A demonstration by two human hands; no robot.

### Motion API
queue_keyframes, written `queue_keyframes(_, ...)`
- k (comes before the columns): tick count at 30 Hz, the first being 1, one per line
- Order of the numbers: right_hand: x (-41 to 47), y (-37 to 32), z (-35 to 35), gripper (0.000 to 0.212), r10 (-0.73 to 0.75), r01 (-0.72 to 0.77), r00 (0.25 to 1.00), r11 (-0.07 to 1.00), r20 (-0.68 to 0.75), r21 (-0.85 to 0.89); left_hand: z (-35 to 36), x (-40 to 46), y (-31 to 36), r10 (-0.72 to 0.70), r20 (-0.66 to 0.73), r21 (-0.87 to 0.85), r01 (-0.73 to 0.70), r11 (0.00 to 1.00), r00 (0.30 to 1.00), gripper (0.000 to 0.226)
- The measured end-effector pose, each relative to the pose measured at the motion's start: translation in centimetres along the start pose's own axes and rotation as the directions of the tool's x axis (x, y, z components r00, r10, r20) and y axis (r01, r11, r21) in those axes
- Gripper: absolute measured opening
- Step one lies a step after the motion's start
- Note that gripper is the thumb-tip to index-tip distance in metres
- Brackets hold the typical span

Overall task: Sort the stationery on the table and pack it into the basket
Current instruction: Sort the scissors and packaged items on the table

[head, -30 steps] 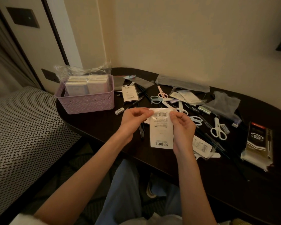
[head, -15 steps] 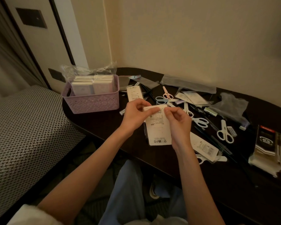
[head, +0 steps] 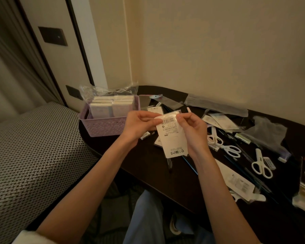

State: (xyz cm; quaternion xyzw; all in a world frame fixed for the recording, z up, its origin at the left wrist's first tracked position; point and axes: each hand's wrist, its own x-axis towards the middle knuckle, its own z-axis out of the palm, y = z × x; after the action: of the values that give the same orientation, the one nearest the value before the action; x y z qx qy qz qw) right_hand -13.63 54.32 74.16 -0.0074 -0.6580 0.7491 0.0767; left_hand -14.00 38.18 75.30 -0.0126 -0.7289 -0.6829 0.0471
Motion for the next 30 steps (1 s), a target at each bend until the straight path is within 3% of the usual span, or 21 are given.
queue_keyframes(7, 3.3, -0.2, 2.6, 0.024, 0.091, -0.051, 0.966, 0.985, 0.242, -0.165, -3.3, 1.7, -1.3, -0.213, -0.160, -0.290, 0.160, 0.944, 0.964, 0.018)
queue_keyframes(10, 4.6, 0.1, 3.4, 0.028, 0.174, -0.080, 0.925, 0.959, 0.338, -0.273, -5.5, 2.9, -1.7, -0.227, -0.256, -0.399, 0.112, 0.910, 0.940, 0.015)
queue_keyframes(13, 6.4, 0.0, 5.3, 0.016, 0.110, 0.021, 0.913, 0.949, 0.394, -0.315, -7.5, 4.3, -1.2, -0.186, -0.345, -0.415, 0.029, 0.909, 0.920, 0.013)
queue_keyframes(15, 8.2, -0.4, 7.2, 0.012, -0.013, 0.156, 0.914, 0.934, 0.405, -0.323, -9.1, 5.3, -0.4, -0.096, -0.375, -0.303, -0.024, 0.953, 0.922, 0.012)
queue_keyframes(17, 10.1, -1.0, 9.4, 0.014, -0.112, 0.268, 0.902, 0.902, 0.416, -0.339, -11.0, 6.4, 0.5, 0.054, -0.380, -0.066, -0.085, 0.994, 0.923, 0.015)
queue_keyframes(20, 12.3, -1.2, 12.6, 0.017, -0.171, 0.351, 0.884, 0.858, 0.434, -0.376, -13.8, 7.9, 1.3, 0.228, -0.354, 0.291, -0.125, 0.948, 0.907, 0.019)
queue_keyframes(30, 15.1, 3.2, 17.1, 0.027, 0.000, 0.341, 0.842, 0.774, 0.539, -0.534, -18.6, 9.9, -2.7, 0.144, -0.277, 0.528, 0.025, 0.849, 0.950, 0.011)
